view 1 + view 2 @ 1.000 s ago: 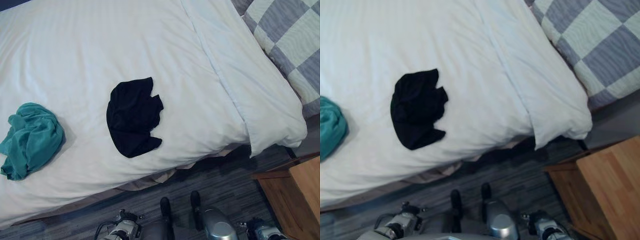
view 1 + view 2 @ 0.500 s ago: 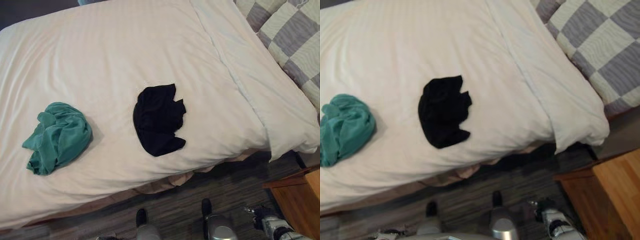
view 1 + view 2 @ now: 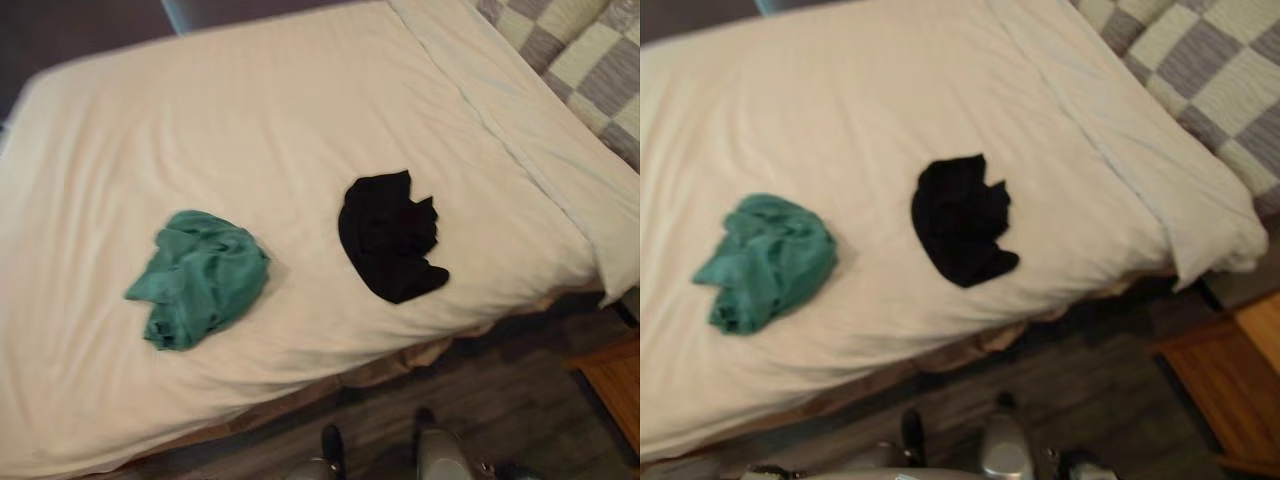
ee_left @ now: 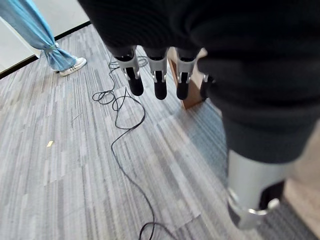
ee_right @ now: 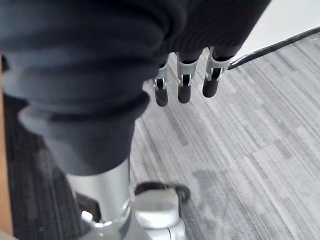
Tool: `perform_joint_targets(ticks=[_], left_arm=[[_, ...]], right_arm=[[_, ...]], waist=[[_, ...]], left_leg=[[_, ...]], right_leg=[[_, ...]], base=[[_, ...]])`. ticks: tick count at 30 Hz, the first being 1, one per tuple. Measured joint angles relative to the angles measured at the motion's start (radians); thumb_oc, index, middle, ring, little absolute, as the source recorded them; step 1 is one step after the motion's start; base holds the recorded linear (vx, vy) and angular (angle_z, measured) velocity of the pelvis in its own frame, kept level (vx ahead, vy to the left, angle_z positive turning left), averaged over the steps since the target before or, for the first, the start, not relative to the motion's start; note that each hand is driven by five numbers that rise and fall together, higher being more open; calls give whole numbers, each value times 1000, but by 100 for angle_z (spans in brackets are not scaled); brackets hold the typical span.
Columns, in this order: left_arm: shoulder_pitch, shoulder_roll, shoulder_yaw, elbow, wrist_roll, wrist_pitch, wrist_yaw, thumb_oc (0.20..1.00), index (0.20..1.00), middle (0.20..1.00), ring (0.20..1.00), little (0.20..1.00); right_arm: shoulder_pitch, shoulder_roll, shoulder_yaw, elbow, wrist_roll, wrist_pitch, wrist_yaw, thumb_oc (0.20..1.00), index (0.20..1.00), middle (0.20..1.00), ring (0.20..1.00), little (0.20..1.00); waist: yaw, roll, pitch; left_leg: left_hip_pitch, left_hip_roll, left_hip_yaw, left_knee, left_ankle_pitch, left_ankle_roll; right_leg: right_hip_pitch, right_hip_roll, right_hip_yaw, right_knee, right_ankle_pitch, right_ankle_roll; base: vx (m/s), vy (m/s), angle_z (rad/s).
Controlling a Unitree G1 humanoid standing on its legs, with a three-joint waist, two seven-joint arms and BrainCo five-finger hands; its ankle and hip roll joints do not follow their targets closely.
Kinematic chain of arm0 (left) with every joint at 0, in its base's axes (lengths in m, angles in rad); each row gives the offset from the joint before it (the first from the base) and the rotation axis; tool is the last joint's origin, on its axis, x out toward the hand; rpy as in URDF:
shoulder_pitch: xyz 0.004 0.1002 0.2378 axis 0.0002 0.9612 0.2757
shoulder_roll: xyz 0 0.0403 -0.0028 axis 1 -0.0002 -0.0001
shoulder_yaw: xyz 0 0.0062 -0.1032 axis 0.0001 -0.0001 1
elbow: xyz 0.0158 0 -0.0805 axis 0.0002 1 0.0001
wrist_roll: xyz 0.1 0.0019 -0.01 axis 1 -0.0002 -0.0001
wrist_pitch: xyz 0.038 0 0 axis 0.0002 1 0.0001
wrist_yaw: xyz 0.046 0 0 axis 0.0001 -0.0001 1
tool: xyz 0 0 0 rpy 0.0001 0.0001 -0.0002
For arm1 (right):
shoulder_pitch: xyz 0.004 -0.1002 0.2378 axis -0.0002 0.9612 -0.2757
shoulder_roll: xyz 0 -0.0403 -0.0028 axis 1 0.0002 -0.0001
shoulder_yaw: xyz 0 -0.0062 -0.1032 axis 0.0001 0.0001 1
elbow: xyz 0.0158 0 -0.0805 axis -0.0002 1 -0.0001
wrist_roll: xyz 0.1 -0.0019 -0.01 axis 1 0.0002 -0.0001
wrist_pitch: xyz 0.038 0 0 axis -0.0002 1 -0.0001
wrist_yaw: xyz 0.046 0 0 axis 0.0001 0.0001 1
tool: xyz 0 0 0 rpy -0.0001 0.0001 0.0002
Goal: Tidy up the quilt and then pick up the clothes from the bed and put them into the laundry hamper.
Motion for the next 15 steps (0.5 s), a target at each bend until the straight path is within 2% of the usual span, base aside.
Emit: perform_joint_targets(ticks=[1, 2, 3, 4, 6, 7, 8, 10, 11, 12, 13, 14, 15], left_arm=[[-13, -10, -1, 10, -13, -2, 18, 1000, 1000, 1000, 1000, 1000], [-55, -33, -7, -4, -41, -26, 35, 1000, 1000, 1000, 1000, 1000], [-62, -46, -17, -26, -56, -47, 38, 1000, 1000, 1000, 1000, 1000], [-61, -57, -30, -43, -58, -68, 40, 1000, 1000, 1000, 1000, 1000], [-61, -57, -28, -40, -68, -66, 49, 1000, 1000, 1000, 1000, 1000], [-64, -62, -29, -40, -71, -79, 65, 1000, 1000, 1000, 1000, 1000], [-81, -59, -7, -47, -125, -115, 77, 1000, 1000, 1000, 1000, 1000], [-43, -50, 65, -52, -186, -151, 98, 1000, 1000, 1000, 1000, 1000], [-1, -49, 90, -54, -220, -178, 109, 1000, 1000, 1000, 1000, 1000], [31, -51, 113, -54, -264, -207, 116, 1000, 1000, 1000, 1000, 1000], [49, -53, 148, -65, -309, -240, 119, 1000, 1000, 1000, 1000, 1000], [55, -53, 158, -70, -329, -254, 120, 1000, 1000, 1000, 1000, 1000], [65, -53, 173, -74, -355, -296, 126, 1000, 1000, 1000, 1000, 1000]], right_arm=[[-9, -6, 18, -1, 4, 0, -2, 1000, 1000, 1000, 1000, 1000], [4, -18, 17, 4, 4, 3, -3, 1000, 1000, 1000, 1000, 1000], [8, -21, 16, 22, 4, 10, -3, 1000, 1000, 1000, 1000, 1000], [12, -24, 15, 28, 4, 14, -3, 1000, 1000, 1000, 1000, 1000], [-5, -25, 14, 11, 4, 5, -3, 1000, 1000, 1000, 1000, 1000], [-23, -27, 9, 7, 17, -1, -11, 1000, 1000, 1000, 1000, 1000], [-33, -28, -24, 36, 83, -4, -19, 1000, 1000, 1000, 1000, 1000], [-25, -35, -68, 47, 167, -21, -52, 1000, 1000, 1000, 1000, 1000], [-23, -51, -76, 36, 208, -53, -68, 1000, 1000, 1000, 1000, 1000], [-23, -66, -95, 8, 246, -80, -86, 1000, 1000, 1000, 1000, 1000], [-23, -76, -130, -17, 288, -110, -106, 1000, 1000, 1000, 1000, 1000], [-23, -81, -143, -26, 303, -121, -117, 1000, 1000, 1000, 1000, 1000], [-18, -86, -177, -43, 337, -150, -144, 1000, 1000, 1000, 1000, 1000]], waist=[[-27, 4, 5], [-53, -23, 2], [-53, -22, 1], [-45, -18, 0], [-43, -10, 3], [-35, 2, 4], [-25, -21, 16], [-15, -33, 5], [-14, -23, -23], [-10, -1, -48], [-6, 12, -55], [-3, 16, -58], [-1, 17, -59]], left_leg=[[-23, 2, -34, 3, 3, -8], [-33, -23, -84, 1, 13, -12], [-34, -25, -100, -3, 17, -17], [-32, -16, -101, -6, 16, -16], [-38, -3, -90, 6, 14, -18], [-64, 1, -87, 57, 24, -65], [-125, -15, -103, 200, 9, -75], [-98, 29, -82, 203, 10, -85], [-90, 79, -89, 193, 10, -86], [-94, 113, -100, 181, 13, -90], [-80, 133, -114, 149, 21, -100], [-76, 135, -114, 136, 25, -105], [-65, 139, -111, 108, 30, -107]], right_leg=[[4, 54, 43, -63, 2, 3], [24, 61, 75, -132, 48, -19], [32, 60, 71, -145, 73, -44], [38, 66, 53, -155, 73, -48], [38, 76, 46, -154, 80, -64], [47, 80, 38, -160, 52, -90], [97, 32, 13, -200, 83, -135], [192, 18, 4, -281, 90, -123], [218, 26, 7, -305, 80, -129], [227, 31, 16, -319, 82, -125], [231, 31, 24, -330, 94, -108], [232, 31, 26, -335, 97, -104], [236, 26, 23, -336, 107, -104]], base=[[17, -41, 84], [6, -17, 133], [0, 0, 109], [0, 0, 27], [122, 49, 3], [264, 199, 40], [239, 253, 58], [151, 187, 33], [127, 202, -13], [124, 223, -23], [49, 123, -20], [5, 95, -9], [4, 101, 4]])
